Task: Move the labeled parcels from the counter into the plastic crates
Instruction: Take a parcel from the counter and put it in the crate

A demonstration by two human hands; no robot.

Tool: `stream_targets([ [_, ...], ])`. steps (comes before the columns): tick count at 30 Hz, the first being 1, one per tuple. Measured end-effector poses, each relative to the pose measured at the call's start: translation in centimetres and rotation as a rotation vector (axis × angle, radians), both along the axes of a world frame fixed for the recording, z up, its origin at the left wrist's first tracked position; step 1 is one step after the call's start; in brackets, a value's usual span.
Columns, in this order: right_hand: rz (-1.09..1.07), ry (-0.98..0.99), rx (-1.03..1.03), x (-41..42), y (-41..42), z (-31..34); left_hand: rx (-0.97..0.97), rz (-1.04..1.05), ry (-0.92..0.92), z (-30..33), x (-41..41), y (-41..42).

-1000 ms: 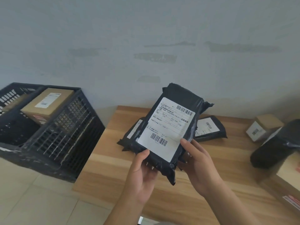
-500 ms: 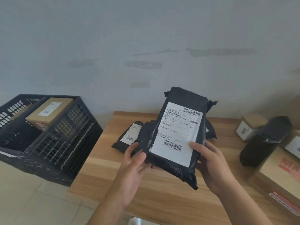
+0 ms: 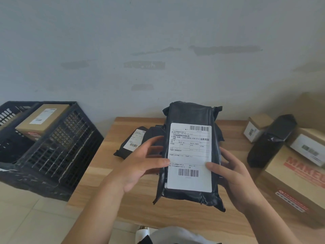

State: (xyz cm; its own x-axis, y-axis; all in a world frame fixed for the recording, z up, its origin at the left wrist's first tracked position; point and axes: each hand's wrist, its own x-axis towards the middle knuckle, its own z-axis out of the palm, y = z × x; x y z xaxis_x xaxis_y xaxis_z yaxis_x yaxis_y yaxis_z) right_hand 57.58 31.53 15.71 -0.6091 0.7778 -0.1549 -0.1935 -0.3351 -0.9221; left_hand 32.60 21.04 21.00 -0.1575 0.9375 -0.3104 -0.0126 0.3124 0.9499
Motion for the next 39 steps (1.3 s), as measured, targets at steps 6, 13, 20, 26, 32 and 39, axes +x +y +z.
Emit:
stream_targets([
  [6, 0.03, 0.024, 0.019, 0.6, -1.2, -0.4, -0.009, 0.06, -0.01, -1.6, 1.0, -2.1],
  [13, 0.178, -0.008, 0.017, -2.5, -2.8, -0.5, 0.017, 0.204, 0.007, -2.5, -0.4, -7.1],
  [20, 0.371, -0.043, 0.096, -8.1, -5.6, 0.9, 0.066, 0.411, 0.033, -2.2, -2.8, -14.3],
  [26, 0.521, -0.087, 0.162, -14.7, -9.8, 2.0, 0.102, 0.543, 0.004, -2.3, -6.4, -21.1],
  [32, 0.691, -0.117, 0.109, -23.1, -18.3, 1.2, 0.113, 0.756, -0.076, -3.6, -10.7, -32.1],
  [39, 0.862, -0.154, 0.095, -32.9, -30.1, 0.8, 0.141, 0.904, -0.108, -4.3, -16.0, -45.8],
])
